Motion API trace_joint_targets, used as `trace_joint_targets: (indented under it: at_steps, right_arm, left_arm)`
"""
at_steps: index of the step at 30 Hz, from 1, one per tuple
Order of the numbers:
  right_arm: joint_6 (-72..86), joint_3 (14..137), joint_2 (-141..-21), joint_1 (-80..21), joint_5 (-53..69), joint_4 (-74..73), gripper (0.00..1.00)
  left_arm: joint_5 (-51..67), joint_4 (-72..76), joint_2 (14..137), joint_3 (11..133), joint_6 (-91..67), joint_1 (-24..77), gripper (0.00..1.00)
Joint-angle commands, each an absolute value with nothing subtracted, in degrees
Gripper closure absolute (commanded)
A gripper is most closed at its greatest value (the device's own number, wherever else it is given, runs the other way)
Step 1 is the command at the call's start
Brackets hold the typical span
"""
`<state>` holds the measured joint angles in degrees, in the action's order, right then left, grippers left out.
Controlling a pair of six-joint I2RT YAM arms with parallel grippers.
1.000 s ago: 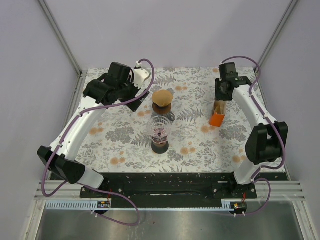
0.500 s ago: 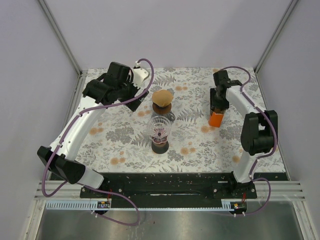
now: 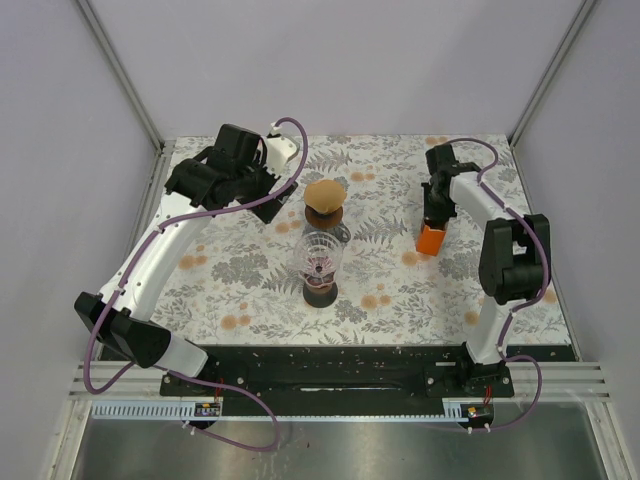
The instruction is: Place the coffee filter in the dripper
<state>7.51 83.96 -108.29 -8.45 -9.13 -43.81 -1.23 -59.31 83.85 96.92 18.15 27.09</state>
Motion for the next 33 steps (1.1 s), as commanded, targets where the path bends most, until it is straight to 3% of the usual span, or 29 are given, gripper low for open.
trace_joint_targets:
  at_steps: [1,18,24,28,33]
  right_arm:
    - [6.9,87.0,-101.7,-8.2,-10.1,-43.5,1.00]
    - [4.4,90.9,-95.1,-8.2,-11.1,-45.3,1.00]
    - [5.8,91.3,-96.6,-8.2,-9.0,-50.0,0.80]
    - [5.8,89.5,-93.8,-8.2,-17.4,-47.4,0.52]
    - [5.7,87.6,-95.8,-7.8,-22.6,-46.3,0.37]
  left_arm:
    - [-0.3,-58.2,83.3,98.3,17.4,26.7,0.03]
    - [-0.3,-58.5,83.1,98.3,17.5,26.6,0.03]
    - [-0.3,-58.7,83.0,98.4,17.6,26.7,0.03]
    - [-0.3,-58.8,83.2,98.6,17.6,26.7,0.03]
    - [-0.3,-59.1,83.0,98.6,17.7,26.7,0.02]
